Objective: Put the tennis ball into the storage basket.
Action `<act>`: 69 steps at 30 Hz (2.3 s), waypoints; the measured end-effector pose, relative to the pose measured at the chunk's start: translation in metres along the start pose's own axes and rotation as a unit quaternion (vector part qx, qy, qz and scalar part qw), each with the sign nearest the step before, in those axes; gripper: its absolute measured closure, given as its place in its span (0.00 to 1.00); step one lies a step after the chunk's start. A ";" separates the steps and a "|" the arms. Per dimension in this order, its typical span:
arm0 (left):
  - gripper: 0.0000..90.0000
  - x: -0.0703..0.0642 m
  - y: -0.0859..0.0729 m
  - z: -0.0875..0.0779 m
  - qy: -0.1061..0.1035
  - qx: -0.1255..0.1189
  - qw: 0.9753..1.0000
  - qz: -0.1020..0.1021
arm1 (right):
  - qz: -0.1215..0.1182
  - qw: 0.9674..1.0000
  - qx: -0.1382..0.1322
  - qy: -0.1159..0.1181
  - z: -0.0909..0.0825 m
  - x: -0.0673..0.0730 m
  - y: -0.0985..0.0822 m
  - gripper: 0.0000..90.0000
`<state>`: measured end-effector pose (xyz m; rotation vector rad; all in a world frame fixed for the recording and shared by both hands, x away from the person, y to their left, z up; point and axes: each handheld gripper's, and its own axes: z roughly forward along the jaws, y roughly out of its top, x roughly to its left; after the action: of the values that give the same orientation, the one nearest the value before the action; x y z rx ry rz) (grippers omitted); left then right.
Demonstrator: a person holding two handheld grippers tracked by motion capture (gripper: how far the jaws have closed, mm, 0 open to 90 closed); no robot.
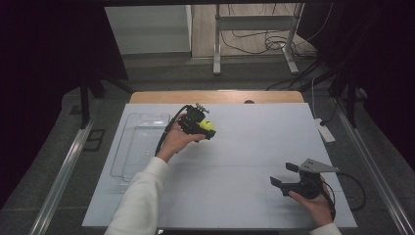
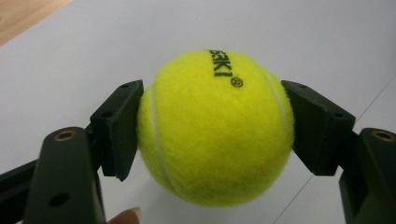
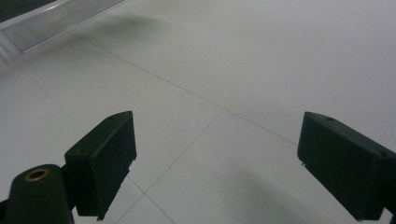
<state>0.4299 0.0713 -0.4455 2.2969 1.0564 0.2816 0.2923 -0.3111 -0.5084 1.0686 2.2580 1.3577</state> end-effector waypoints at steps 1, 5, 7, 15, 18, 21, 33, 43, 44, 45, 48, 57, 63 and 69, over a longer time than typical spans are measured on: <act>0.30 0.000 0.000 -0.001 0.001 -0.002 1.000 -0.003 | 0.000 1.000 0.000 0.000 0.000 0.000 0.000 0.13; 0.30 0.000 -0.001 -0.005 0.000 -0.004 1.000 -0.002 | 0.000 1.000 0.000 0.000 0.000 0.000 0.000 0.13; 0.30 0.000 -0.001 -0.006 0.000 -0.005 1.000 -0.003 | 0.000 1.000 -0.001 0.000 0.000 0.000 0.000 0.13; 0.30 -0.004 -0.001 -0.014 -0.001 -0.013 1.000 0.005 | 0.000 1.000 0.000 -0.001 0.000 0.000 0.000 0.13; 0.30 -0.004 -0.001 -0.016 -0.001 -0.016 1.000 0.006 | 0.000 1.000 0.000 0.000 0.000 0.000 0.000 0.13; 0.30 -0.004 -0.002 -0.018 -0.001 -0.017 1.000 0.006 | 0.000 1.000 0.000 0.000 0.000 0.000 0.000 0.13; 0.30 -0.005 0.000 -0.031 0.000 -0.028 1.000 0.010 | 0.000 1.000 0.000 -0.001 0.000 0.000 0.000 0.13; 0.30 -0.003 0.001 -0.041 0.008 -0.040 0.999 0.008 | 0.001 1.000 -0.001 -0.001 0.000 0.000 0.000 0.13; 0.30 -0.003 0.001 -0.042 0.008 -0.042 0.999 0.006 | 0.001 1.000 -0.001 -0.001 0.000 0.000 0.000 0.13; 0.30 -0.002 0.002 -0.045 0.008 -0.045 0.999 0.007 | 0.001 1.000 -0.002 -0.001 0.000 0.000 0.000 0.13; 0.30 -0.003 0.003 -0.047 0.010 -0.049 0.999 0.005 | 0.001 1.000 -0.002 -0.001 0.000 0.000 0.000 0.13; 0.30 0.001 0.003 -0.059 0.014 -0.065 0.998 0.004 | 0.001 1.000 -0.001 -0.001 0.000 0.000 0.000 0.13; 0.30 0.004 0.002 -0.064 0.018 -0.070 0.997 0.002 | 0.001 1.000 -0.001 -0.001 0.000 0.000 0.000 0.13; 0.30 0.007 0.002 -0.070 0.021 -0.076 0.997 -0.001 | 0.001 1.000 -0.001 -0.002 0.000 0.000 0.000 0.13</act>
<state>0.4065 0.1049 -0.3889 2.1612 1.0227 0.3979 0.2919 -0.3111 -0.5081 1.0707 2.2527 1.3582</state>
